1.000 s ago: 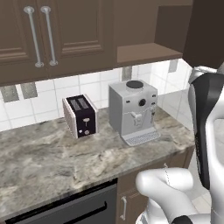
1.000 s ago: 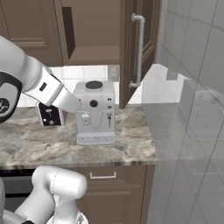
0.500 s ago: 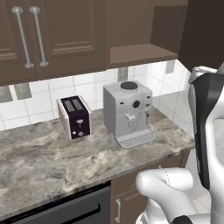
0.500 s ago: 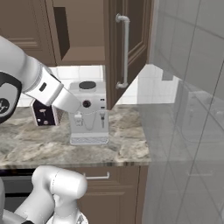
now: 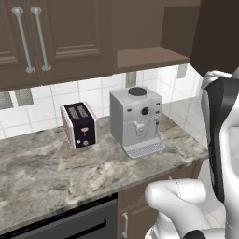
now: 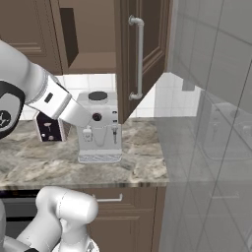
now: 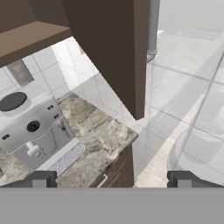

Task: Close all open cabinet doors.

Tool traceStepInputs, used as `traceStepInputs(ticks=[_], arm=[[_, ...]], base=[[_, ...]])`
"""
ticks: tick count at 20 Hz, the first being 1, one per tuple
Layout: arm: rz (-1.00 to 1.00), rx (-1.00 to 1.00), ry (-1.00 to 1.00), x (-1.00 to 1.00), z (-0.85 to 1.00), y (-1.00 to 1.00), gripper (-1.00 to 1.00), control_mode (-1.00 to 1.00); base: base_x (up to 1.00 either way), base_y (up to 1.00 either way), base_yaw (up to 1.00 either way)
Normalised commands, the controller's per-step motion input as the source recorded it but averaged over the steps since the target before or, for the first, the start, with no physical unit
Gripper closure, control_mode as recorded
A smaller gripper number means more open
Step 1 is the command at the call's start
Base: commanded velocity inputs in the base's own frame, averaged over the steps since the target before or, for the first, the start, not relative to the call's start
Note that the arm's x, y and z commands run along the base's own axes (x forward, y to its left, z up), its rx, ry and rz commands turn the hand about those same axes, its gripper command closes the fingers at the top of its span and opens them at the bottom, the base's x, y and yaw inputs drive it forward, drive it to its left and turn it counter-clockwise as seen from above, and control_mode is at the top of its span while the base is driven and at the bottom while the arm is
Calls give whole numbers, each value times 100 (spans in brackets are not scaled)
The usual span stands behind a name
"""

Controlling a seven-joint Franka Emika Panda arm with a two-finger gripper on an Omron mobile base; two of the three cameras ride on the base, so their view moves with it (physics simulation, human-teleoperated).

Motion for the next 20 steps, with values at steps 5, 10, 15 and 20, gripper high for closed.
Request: traceStepInputs(ticks=[5, 10, 15, 20], arm=[[0, 0, 0, 0, 0, 0, -100, -100], [0, 0, 0, 0, 0, 0, -100, -100], [2, 0, -2, -6, -12, -7, -100, -100], [10, -5, -5, -32, -30, -12, -100, -100]], base=[[0, 0, 0], [0, 0, 0], [0, 0, 0], [0, 0, 0]])
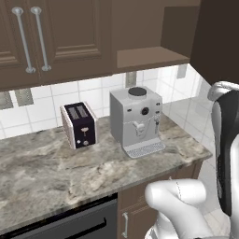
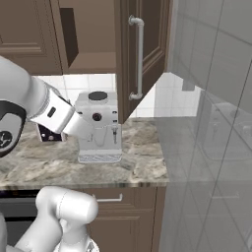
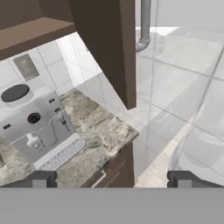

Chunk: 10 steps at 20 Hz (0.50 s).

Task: Close all open cabinet doors.

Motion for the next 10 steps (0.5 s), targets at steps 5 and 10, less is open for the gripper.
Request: traceStepInputs(ticks=[5, 10], arm=[[20, -11, -14, -25, -20, -2, -100, -100], [22, -6, -23, -23, -15, -14, -100, -100]], base=[[0, 0, 0], [0, 0, 0]])
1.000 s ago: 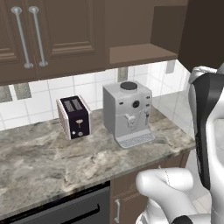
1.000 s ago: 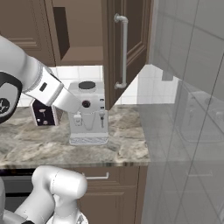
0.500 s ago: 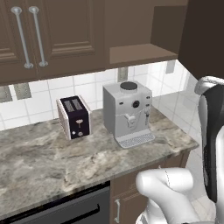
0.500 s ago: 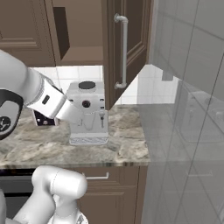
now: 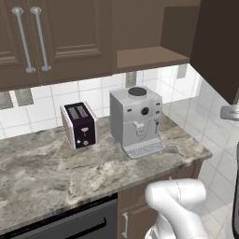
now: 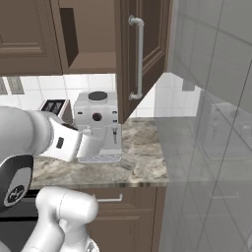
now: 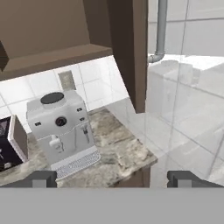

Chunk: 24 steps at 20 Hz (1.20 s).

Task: Close all open cabinet doors.

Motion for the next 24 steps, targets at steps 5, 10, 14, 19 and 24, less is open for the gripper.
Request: traceStepInputs(ticks=[5, 10, 14, 19, 24], arm=[[17, -3, -29, 0, -4, -17, -100, -100], [13, 0, -42, -13, 0, -18, -100, -100], [4, -1, -36, -9, 0, -3, -100, -100], [0, -8, -29, 5, -28, 0, -100, -100], [4, -14, -25, 23, -65, 0, -100, -100]], base=[[0, 0, 0], [0, 0, 0], [0, 0, 0], [0, 0, 0], [0, 0, 0]])
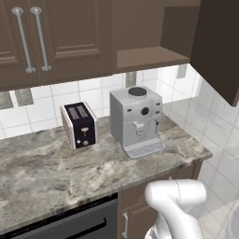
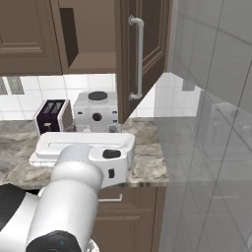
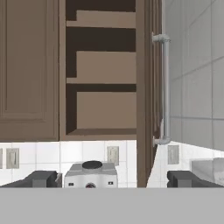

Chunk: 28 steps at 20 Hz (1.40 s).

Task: Close all open cabinet doors.

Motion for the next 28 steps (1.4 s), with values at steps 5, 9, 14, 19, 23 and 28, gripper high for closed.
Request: traceStepInputs(ticks=[5, 9, 14, 19, 23, 28], arm=[[1, 0, -3, 1, -6, 0, -100, -100], [0, 0, 0, 3, 0, 0, -100, -100], [0, 0, 0, 10, -1, 0, -100, -100], [0, 0, 0, 31, -8, 0, -100, -100], [0, 0, 0, 23, -4, -6, -100, -100], [0, 0, 0, 9, -1, -10, -100, -100]], base=[[0, 0, 0], [0, 0, 0], [0, 0, 0], [0, 0, 0], [0, 0, 0], [0, 0, 0]])
